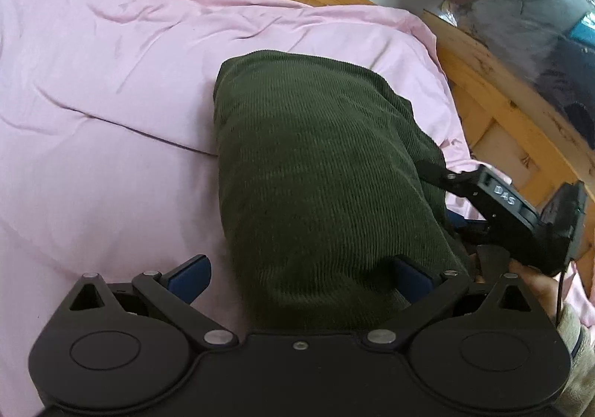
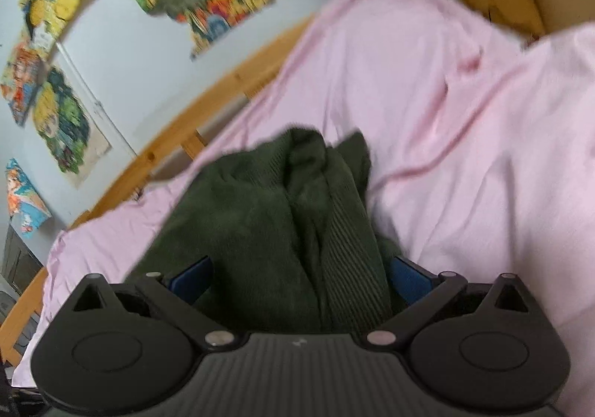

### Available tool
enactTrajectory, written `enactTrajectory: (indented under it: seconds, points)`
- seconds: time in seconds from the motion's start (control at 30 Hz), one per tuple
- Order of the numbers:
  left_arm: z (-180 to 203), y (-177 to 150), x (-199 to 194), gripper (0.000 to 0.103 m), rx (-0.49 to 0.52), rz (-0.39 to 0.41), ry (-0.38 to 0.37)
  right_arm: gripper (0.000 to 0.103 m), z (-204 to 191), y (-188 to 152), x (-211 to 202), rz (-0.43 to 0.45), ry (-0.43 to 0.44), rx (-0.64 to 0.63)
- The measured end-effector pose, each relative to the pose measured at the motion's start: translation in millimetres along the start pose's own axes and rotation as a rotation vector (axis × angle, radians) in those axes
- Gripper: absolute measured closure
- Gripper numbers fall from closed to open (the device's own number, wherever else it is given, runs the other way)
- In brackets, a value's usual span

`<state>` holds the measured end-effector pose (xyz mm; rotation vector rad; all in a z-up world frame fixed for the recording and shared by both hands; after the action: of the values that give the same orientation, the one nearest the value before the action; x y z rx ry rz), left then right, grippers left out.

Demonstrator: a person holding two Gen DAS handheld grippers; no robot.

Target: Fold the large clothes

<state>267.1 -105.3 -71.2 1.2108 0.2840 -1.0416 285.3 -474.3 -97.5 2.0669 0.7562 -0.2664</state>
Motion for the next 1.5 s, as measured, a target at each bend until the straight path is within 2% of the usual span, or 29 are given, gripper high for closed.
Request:
enactTrajectory:
  seconds: [0.1, 0.53, 0.77, 0.87, 1.03, 1.1, 1.2, 1.27, 1.33, 1.5]
  points:
    - [0, 0, 2, 0.001, 0.001, 0.001, 0.001, 0.000, -6, -2, 4, -0.008, -0.030, -0.031]
    - [-8, -4, 7, 0.001, -0.051, -0.008, -0.029, 0.001, -7, -8, 0, 0.002, -0.033, -0.030]
    - [-16, -13, 10, 0.001, -0.126, -0.010, -0.064, 0.000, -8, -9, -4, 0.010, -0.037, -0.011]
    - [-18, -14, 13, 0.001, -0.130, -0.014, -0.067, 0.000, -6, -8, -7, 0.025, 0.019, 0.020]
    - [-16, -13, 16, 0.001, -0.113, -0.022, -0.047, 0.000, 7, -3, -12, 0.050, 0.129, 0.161]
    - [-17, -13, 17, 0.001, -0.122, -0.025, -0.049, 0.000, 8, -1, -10, 0.037, 0.129, 0.167]
    - [-19, -15, 18, 0.001, -0.146, -0.030, -0.060, 0.001, -7, -4, -5, 0.017, 0.045, 0.058]
    - [-20, -15, 18, 0.001, -0.149, -0.031, -0.062, 0.012, -24, -9, -3, 0.013, -0.058, -0.073]
    - [-20, -14, 19, 0.001, -0.144, -0.034, -0.061, 0.019, -42, -15, -4, 0.040, -0.121, -0.210]
    - [-21, -10, 19, 0.001, -0.137, -0.046, -0.062, 0.030, -67, -26, -5, 0.078, -0.209, -0.413]
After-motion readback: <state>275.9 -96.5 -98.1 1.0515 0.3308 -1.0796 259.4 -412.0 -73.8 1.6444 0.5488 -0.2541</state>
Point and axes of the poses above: each gripper's, at about its wrist camera, not at the fingertips, and x roughly the way its jaws point, z to its right, y to its top, the point moved 3 cm from there along x, roughly the way its jaws point, and after that the axes turned 6 degrees about -z, right-handed, at the moved point
